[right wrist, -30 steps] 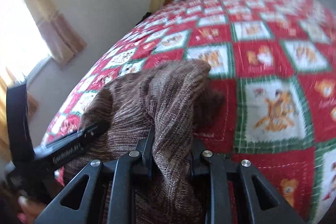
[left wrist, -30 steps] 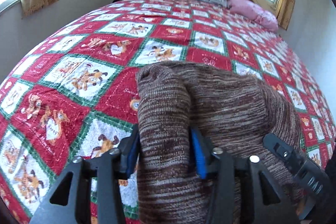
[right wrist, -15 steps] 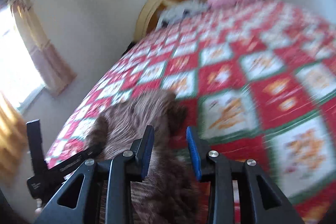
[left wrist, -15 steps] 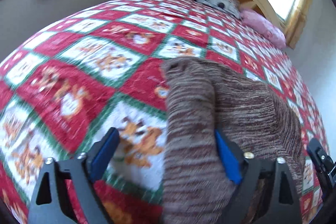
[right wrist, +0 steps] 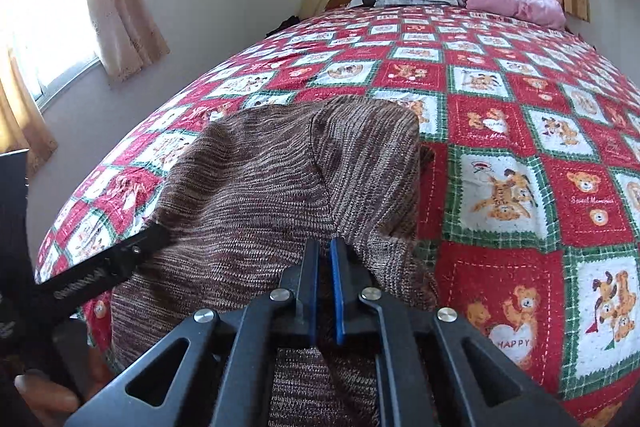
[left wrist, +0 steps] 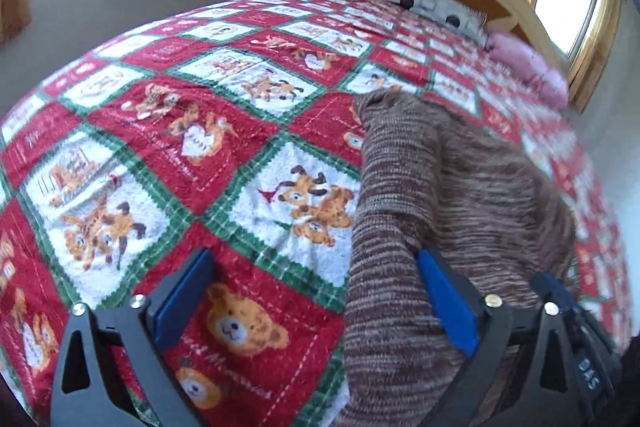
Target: Fold small clothes
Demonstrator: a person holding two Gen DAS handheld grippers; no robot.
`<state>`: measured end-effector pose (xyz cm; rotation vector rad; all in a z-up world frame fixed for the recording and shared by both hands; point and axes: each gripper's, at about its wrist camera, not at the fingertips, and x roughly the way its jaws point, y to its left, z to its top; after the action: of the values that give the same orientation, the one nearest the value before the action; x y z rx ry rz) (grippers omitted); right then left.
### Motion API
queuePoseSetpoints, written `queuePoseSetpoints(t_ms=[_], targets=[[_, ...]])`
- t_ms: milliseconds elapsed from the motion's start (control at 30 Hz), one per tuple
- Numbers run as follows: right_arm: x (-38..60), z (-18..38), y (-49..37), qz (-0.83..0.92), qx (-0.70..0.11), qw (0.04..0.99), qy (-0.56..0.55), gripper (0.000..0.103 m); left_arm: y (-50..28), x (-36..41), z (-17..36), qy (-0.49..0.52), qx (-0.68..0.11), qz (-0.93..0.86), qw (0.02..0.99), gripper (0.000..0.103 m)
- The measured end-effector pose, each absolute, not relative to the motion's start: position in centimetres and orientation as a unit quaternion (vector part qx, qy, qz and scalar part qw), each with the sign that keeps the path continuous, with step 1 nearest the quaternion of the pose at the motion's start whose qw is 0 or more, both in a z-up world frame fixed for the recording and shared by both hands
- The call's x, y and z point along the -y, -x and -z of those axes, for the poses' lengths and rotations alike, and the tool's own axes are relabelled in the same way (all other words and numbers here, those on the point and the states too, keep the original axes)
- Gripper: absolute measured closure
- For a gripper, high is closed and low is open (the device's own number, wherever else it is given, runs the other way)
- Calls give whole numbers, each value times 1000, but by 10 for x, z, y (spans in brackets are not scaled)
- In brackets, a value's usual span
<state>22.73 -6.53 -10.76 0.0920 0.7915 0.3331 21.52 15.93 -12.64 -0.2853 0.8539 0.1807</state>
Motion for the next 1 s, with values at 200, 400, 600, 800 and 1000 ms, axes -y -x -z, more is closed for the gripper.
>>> queuePoseSetpoints(t_ms=[200, 400, 600, 800, 1000], targets=[[59, 110, -223, -149, -372, 916, -16, 98, -216, -157, 128, 128, -411, -87, 898, 0], [57, 100, -201, -140, -395, 908, -10, 96, -202, -150, 123, 111, -425, -90, 894, 0], [63, 102, -163, -143, -410, 900, -18, 95, -174, -145, 114, 116, -439, -73, 888, 0], [81, 95, -131, -166, -403, 895, -98, 95, -143, -158, 107, 139, -448, -19, 883, 0], [86, 73, -99, -168, -398, 894, -124, 95, -112, -167, 83, 131, -414, -14, 901, 0]])
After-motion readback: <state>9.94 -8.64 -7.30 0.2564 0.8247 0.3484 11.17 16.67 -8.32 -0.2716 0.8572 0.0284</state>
